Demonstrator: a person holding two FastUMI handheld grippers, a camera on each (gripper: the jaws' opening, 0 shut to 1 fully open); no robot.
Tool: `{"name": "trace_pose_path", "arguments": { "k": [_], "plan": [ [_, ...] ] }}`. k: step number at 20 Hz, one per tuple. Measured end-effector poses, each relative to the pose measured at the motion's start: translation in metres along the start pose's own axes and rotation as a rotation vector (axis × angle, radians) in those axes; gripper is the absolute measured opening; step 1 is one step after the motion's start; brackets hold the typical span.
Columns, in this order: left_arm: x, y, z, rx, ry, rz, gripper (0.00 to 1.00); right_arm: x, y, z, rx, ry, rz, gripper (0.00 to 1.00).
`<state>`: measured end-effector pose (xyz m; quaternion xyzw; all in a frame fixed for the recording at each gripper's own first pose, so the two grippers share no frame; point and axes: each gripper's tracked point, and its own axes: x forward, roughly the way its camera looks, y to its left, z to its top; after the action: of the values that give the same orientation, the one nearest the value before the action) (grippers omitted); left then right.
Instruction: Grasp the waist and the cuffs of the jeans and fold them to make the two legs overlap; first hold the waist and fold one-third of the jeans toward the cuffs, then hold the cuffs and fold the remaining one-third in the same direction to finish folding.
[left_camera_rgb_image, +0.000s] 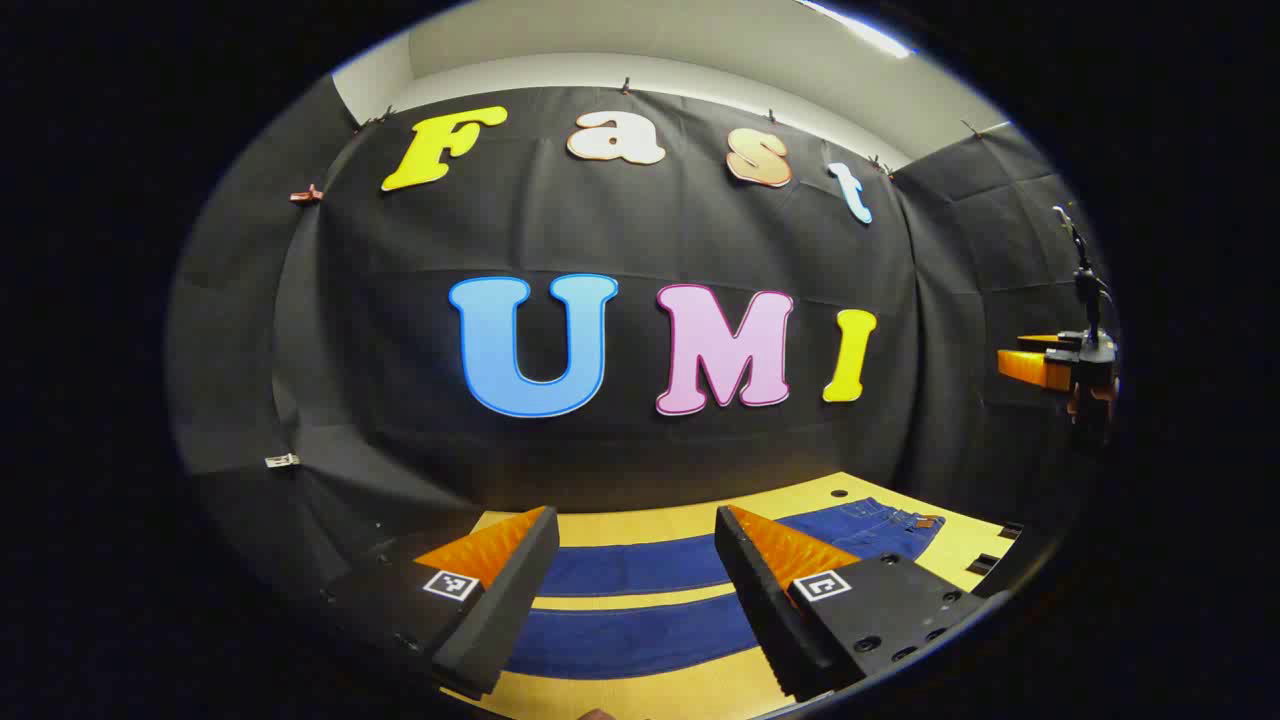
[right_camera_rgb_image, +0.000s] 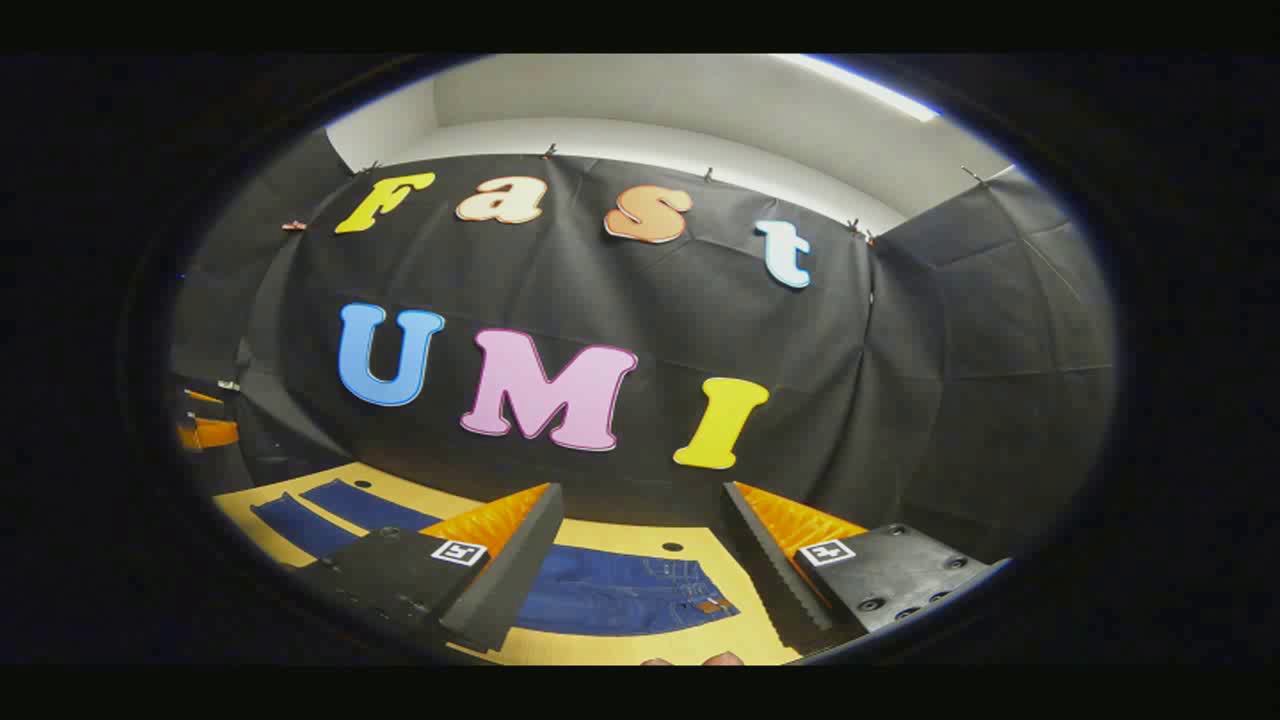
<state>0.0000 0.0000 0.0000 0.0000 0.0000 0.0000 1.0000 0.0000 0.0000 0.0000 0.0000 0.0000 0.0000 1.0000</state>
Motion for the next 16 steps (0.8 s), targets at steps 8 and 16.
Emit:
{"name": "trace_pose_path", "arguments": {
  "k": [8, 16],
  "plan": [
    [0.02, -0.03, 0.006, -0.013, -0.018, -0.09, 0.98, -0.025, -0.039, -0.003, -0.016, 0.033, -0.091, 0.96],
    [0.012, -0.017, 0.001, 0.0, -0.003, -0.079, 0.98, -0.025, -0.051, -0.001, 0.003, 0.042, -0.113, 0.97]
  ]
}}
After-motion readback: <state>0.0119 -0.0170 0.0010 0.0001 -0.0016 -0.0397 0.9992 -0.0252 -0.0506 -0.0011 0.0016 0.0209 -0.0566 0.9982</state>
